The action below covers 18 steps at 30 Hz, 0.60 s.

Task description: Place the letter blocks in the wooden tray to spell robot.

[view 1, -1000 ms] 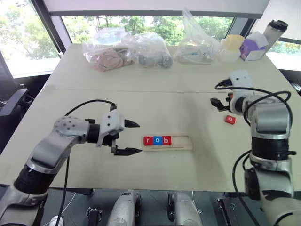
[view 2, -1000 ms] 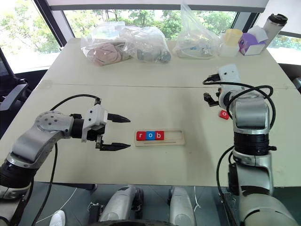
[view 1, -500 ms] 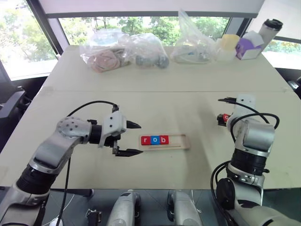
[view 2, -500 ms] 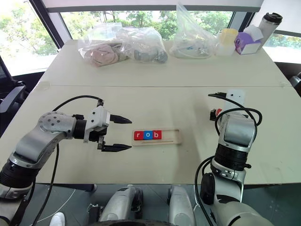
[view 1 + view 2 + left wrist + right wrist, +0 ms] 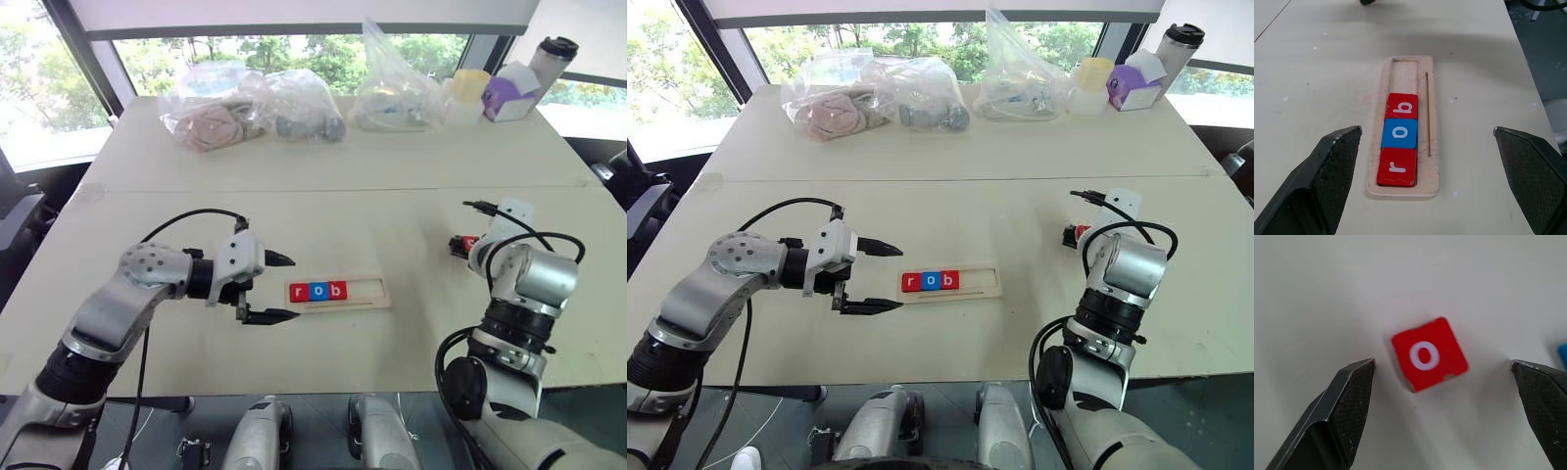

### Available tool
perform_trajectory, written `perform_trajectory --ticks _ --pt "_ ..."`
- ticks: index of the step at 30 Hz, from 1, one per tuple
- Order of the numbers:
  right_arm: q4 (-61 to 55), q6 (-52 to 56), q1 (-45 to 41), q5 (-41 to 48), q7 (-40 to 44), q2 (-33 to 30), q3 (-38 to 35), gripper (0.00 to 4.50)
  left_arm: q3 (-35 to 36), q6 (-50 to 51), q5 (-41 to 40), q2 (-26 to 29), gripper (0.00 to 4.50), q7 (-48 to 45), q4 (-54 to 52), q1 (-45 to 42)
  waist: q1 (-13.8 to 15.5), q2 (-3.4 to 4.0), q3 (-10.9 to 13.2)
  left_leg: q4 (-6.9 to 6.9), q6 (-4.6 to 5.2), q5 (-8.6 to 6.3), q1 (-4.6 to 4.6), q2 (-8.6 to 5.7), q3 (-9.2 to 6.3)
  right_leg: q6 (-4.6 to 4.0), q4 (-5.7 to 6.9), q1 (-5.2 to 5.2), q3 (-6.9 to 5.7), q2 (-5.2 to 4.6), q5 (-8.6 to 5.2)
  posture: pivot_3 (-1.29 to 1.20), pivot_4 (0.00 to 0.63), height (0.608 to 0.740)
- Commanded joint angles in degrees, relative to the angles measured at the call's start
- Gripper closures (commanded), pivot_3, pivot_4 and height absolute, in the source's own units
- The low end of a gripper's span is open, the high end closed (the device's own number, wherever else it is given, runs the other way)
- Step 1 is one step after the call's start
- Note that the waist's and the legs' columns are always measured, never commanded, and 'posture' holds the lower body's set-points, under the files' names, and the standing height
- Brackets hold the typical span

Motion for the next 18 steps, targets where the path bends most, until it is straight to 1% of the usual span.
perform_trajectory --ticks 1,5,12,14,18 --pt "1.4 -1.5 -1.0 1.9 0.3 -0.8 1.4 0.03 0.4 0.2 -0.3 -0.1 0.00 0.2 -1.8 -0.9 0.0 0.00 0.0 0.00 0.00 0.00 0.00 0.00 0.00 0.00 0.00 0.00 0.00 0.00 0.00 0.00 0.150 0.740" --pt "3.5 -2.3 -0.2 3.0 0.8 -2.3 2.1 0.03 0.5 0.4 -0.3 0.0 0.00 0.6 -2.2 -0.8 0.0 0.00 0.0 0.00 0.00 0.00 0.00 0.00 0.00 0.00 -0.01 0.02 0.01 0.00 0.00 0.00 0.150 0.740" --pt "6.7 -2.7 1.8 5.8 4.6 -7.4 5.2 0.03 0.7 0.5 -0.3 0.0 0.00 1.0 -2.5 -0.6 0.0 -0.01 0.0 0.00 0.00 0.00 0.08 0.00 0.00 -0.04 -0.04 0.10 0.02 0.00 -0.02 0.00 0.150 0.740" --pt "6.8 -1.9 2.5 6.5 6.0 -9.0 6.3 0.03 0.7 0.5 -0.2 0.0 0.00 1.1 -2.5 -0.7 0.0 -0.01 0.0 0.00 0.00 0.00 0.13 0.00 -0.01 -0.18 -0.05 0.14 0.02 0.00 -0.10 0.00 0.150 0.740" --pt "4.8 0.7 4.1 8.2 7.9 -11.0 7.4 0.03 0.8 0.2 -0.1 0.1 0.00 1.2 -2.4 -0.6 0.3 -0.01 0.0 0.00 0.00 0.00 0.14 0.00 -0.03 -0.18 -0.05 0.16 0.02 0.00 -0.11 0.00 0.150 0.740"
